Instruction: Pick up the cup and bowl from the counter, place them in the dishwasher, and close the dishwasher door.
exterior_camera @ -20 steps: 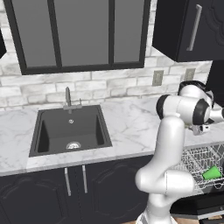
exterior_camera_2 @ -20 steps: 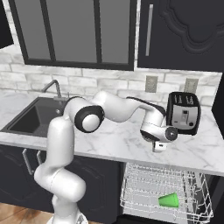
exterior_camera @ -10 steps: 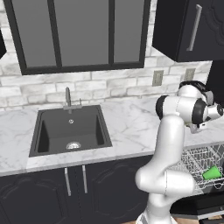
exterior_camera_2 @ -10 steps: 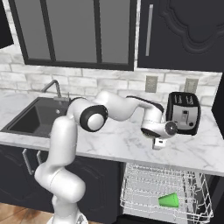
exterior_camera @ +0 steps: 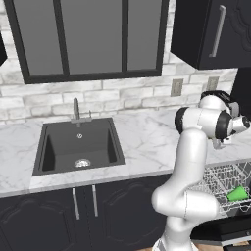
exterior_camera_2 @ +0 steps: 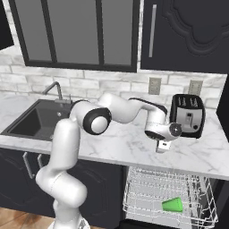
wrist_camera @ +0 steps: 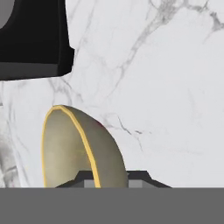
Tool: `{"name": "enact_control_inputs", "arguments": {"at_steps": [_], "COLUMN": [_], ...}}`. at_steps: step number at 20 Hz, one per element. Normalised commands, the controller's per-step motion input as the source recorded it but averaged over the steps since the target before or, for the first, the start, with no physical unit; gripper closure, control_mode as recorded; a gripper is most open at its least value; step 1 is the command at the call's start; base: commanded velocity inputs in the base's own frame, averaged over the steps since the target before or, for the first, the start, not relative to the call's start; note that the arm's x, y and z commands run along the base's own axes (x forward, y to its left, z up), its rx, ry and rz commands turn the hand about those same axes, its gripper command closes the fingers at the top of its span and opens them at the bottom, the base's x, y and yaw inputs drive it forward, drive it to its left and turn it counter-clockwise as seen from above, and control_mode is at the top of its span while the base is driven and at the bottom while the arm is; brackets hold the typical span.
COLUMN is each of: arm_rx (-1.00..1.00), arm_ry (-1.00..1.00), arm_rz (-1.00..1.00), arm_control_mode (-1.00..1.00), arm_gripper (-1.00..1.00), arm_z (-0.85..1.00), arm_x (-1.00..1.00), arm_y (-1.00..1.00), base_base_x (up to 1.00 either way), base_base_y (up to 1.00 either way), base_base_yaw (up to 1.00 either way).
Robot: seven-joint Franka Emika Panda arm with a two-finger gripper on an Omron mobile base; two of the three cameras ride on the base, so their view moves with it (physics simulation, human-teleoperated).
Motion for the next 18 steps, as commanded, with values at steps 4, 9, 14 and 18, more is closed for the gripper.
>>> {"name": "enact_control_inputs", "arguments": {"at_steps": [4, 9, 14, 18], "arm_rx": [0.00, 0.00, -0.03, -0.04], "arm_ry": [-0.02, -0.06, -0.07, -0.05], "arm_rz": [0.00, 0.00, 0.00, 0.00], "arm_control_mode": [-1.00, -1.00, -1.00, -1.00], "arm_gripper": [1.00, 1.00, 1.00, 1.00], "arm_z": [0.00, 0.03, 0.05, 0.15], "arm_x": [-0.21, -0.52, -0.63, -0.59], "arm_y": [0.00, 0.00, 0.00, 0.00], "base_base_x": [0.00, 0.00, 0.00, 0.00], "base_base_y": [0.00, 0.00, 0.00, 0.00], "base_base_yaw": [0.00, 0.00, 0.00, 0.00]}}
